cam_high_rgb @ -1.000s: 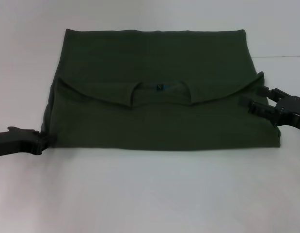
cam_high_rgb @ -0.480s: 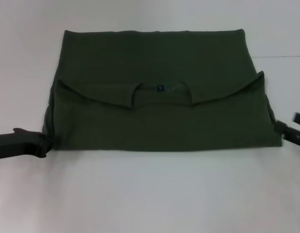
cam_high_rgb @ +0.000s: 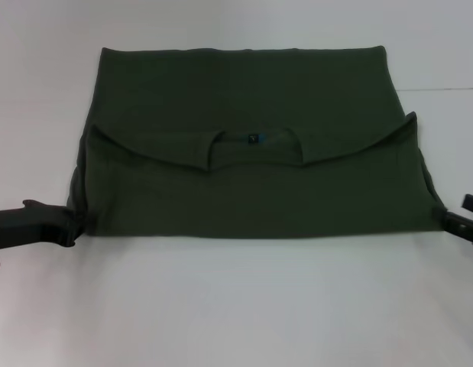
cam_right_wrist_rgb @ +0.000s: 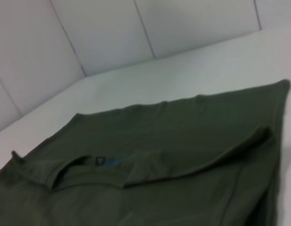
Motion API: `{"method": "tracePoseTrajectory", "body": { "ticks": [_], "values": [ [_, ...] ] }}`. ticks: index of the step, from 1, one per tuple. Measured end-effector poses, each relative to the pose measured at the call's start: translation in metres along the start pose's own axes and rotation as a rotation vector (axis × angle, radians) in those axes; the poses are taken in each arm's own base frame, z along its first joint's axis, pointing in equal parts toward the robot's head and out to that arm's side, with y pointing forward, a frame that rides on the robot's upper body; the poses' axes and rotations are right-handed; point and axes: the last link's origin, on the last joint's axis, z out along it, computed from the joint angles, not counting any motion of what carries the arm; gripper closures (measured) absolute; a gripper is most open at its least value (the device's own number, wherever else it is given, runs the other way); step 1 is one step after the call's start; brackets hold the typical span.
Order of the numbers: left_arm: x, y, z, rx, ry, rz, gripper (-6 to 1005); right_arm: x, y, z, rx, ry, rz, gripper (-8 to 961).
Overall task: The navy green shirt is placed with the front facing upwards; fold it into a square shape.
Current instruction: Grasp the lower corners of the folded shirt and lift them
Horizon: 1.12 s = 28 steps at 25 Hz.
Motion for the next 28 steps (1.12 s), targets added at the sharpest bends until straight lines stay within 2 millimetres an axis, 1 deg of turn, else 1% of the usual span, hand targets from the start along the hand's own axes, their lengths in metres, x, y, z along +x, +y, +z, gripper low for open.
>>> {"method": "tracePoseTrajectory", "body": {
  "ticks": [9, 15, 24, 26, 28],
  "values": [
    [0.003, 0.0, -0.001, -0.002, 0.016, 0.008, 951, 0.002, 0.005, 0.022, -0.011, 0.06, -0.018, 112],
    [0.007, 0.001, -0.001, -0.008, 0.04, 0.01, 951, 0.001, 0.005, 0.034, 0.01, 0.092, -0.008, 118],
    [0.008, 0.001, 0.0, -0.01, 0.046, 0.012, 951, 0.003, 0.005, 0.042, 0.018, 0.144, -0.029, 127],
    [0.008, 0.001, 0.0, -0.01, 0.046, 0.013, 951, 0.002, 0.005, 0.042, 0.019, 0.144, -0.032, 353],
    [0.008, 0.001, 0.0, -0.01, 0.046, 0.014, 951, 0.002, 0.005, 0.042, 0.018, 0.143, -0.032, 444]
  ]
}}
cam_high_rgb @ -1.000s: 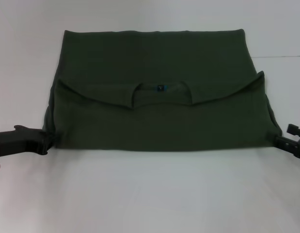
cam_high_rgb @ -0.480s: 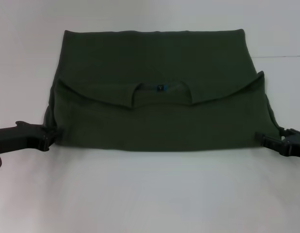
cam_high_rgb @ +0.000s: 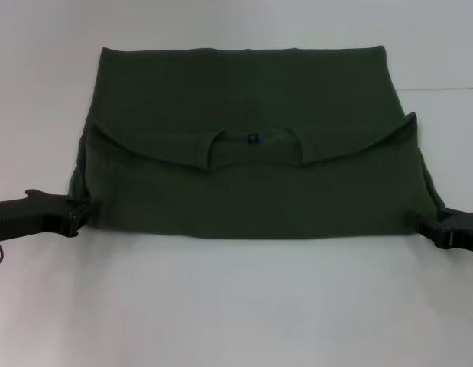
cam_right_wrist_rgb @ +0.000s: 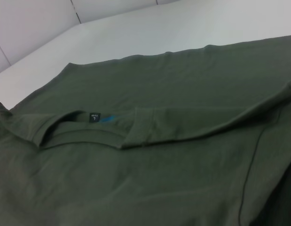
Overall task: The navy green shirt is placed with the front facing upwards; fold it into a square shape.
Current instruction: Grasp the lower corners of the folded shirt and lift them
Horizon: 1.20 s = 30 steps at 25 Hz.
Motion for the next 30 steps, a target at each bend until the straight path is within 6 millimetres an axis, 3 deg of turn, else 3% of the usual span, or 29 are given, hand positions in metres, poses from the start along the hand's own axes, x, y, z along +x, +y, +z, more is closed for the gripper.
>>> {"method": "tracePoseTrajectory", "body": {
  "ticks": [10, 15, 23, 30],
  "values": [
    [-0.004, 0.003, -0.001, -0.014, -0.001, 0.024, 951, -0.001, -0.001, -0.001, 0.0, -0.002, -0.012, 817],
    [-0.01, 0.008, -0.005, -0.05, 0.006, 0.03, 951, 0.0, 0.001, -0.003, -0.01, -0.003, -0.015, 895],
    [-0.029, 0.012, -0.027, -0.095, 0.077, 0.039, 951, 0.02, 0.013, -0.031, -0.103, -0.083, -0.07, 896],
    [-0.058, 0.032, -0.054, -0.186, 0.135, 0.117, 951, 0.055, 0.023, -0.067, -0.127, -0.127, -0.088, 895]
  ]
}}
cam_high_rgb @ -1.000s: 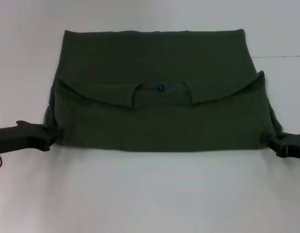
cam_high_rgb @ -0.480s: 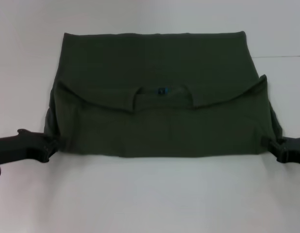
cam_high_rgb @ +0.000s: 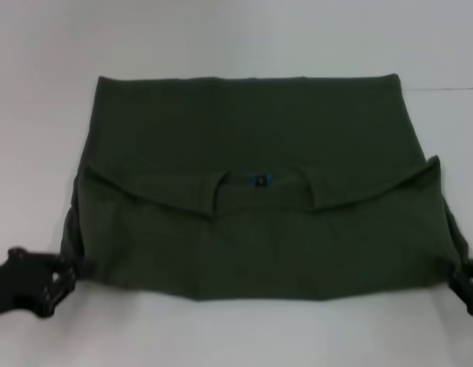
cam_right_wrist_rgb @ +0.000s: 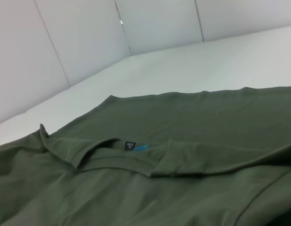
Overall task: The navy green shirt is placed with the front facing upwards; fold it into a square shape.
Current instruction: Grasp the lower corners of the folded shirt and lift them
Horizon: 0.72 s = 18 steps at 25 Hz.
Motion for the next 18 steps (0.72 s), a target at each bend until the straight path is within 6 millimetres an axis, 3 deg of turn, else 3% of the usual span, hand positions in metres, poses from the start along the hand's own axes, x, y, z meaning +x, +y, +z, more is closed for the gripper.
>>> {"method": "tracePoseTrajectory", "body": {
  "ticks": [9, 18],
  "values": [
    [-0.033, 0.042, -0.041, -0.069, 0.035, 0.096, 950, 0.025, 0.023, -0.033, -0.031, -0.025, -0.037, 895],
    [-0.05, 0.067, -0.067, -0.106, 0.07, 0.197, 950, 0.048, 0.049, -0.073, -0.054, -0.053, -0.091, 895]
  ]
}}
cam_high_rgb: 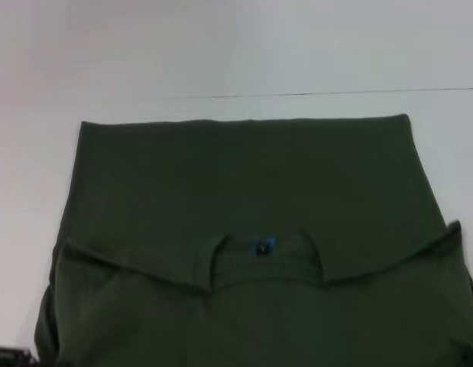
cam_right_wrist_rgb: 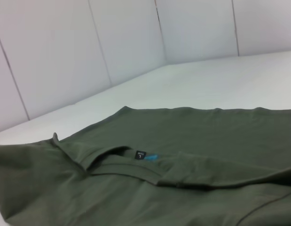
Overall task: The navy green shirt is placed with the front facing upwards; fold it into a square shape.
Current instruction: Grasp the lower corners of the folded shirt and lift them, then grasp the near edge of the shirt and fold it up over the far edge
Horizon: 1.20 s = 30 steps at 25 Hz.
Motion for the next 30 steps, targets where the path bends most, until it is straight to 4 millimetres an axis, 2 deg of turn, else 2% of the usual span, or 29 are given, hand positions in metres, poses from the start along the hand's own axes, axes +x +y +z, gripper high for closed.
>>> {"method": "tracePoseTrajectory", "body": {
  "ticks": [6, 11, 26, 30],
  "values": [
    [-0.008, 0.013, -0.005, -0.089, -0.072, -0.017, 950, 0.012, 0.015, -0.02, 0.015, 0.012, 0.004, 895],
    [-0.007, 0.013, -0.005, -0.114, -0.081, -0.016, 950, 0.012, 0.015, -0.02, 0.013, 0.012, 0.007, 894],
    [0.006, 0.001, -0.017, 0.066, 0.087, -0.021, 950, -0.026, -0.008, -0.009, -0.024, -0.089, 0.059, 894],
    [0.008, -0.002, -0.019, 0.103, 0.116, -0.022, 950, -0.036, -0.014, -0.012, -0.029, -0.109, 0.053, 894]
  ]
}}
